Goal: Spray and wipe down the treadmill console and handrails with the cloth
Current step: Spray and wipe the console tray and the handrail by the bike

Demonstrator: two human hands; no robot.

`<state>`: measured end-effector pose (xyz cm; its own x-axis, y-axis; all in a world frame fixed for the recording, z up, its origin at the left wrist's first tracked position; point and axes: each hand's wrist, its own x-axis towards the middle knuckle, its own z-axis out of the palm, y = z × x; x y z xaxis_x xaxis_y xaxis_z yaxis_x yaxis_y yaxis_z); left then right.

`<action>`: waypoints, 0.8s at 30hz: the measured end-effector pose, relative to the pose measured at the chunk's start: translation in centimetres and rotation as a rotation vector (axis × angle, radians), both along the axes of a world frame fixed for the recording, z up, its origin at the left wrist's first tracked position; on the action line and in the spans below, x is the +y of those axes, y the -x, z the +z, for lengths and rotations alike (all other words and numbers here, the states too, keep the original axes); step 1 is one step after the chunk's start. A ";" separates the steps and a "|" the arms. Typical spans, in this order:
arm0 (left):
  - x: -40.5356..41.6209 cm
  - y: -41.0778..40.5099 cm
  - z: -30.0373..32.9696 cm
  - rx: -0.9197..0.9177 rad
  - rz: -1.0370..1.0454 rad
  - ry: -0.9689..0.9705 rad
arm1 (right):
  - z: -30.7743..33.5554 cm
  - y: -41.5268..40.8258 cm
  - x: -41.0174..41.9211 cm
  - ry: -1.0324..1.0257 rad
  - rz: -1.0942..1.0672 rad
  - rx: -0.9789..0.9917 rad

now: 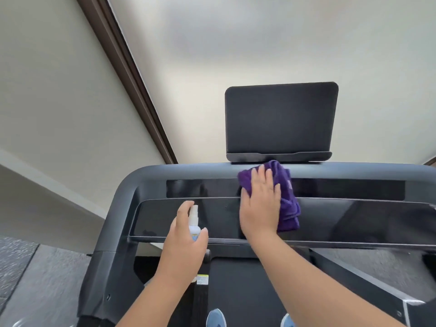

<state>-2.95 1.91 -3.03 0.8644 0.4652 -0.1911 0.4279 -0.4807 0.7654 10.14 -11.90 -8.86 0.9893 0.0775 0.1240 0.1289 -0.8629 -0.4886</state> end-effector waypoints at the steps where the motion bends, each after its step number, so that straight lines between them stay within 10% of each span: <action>1: 0.3 0.1 -0.1 -0.009 0.000 -0.009 | -0.5 1.6 1.1 0.064 0.139 -0.022; 8: 2.3 0.0 -0.7 -0.107 0.109 0.042 | -1.9 9.5 -4.1 0.214 0.357 -0.040; 19: 3.6 1.7 -0.1 -0.132 -0.002 0.124 | 1.5 -0.2 -10.2 -0.068 -0.527 0.130; 24: 3.6 2.1 0.5 -0.257 0.043 0.118 | 1.4 -0.7 0.3 -0.090 -0.238 0.063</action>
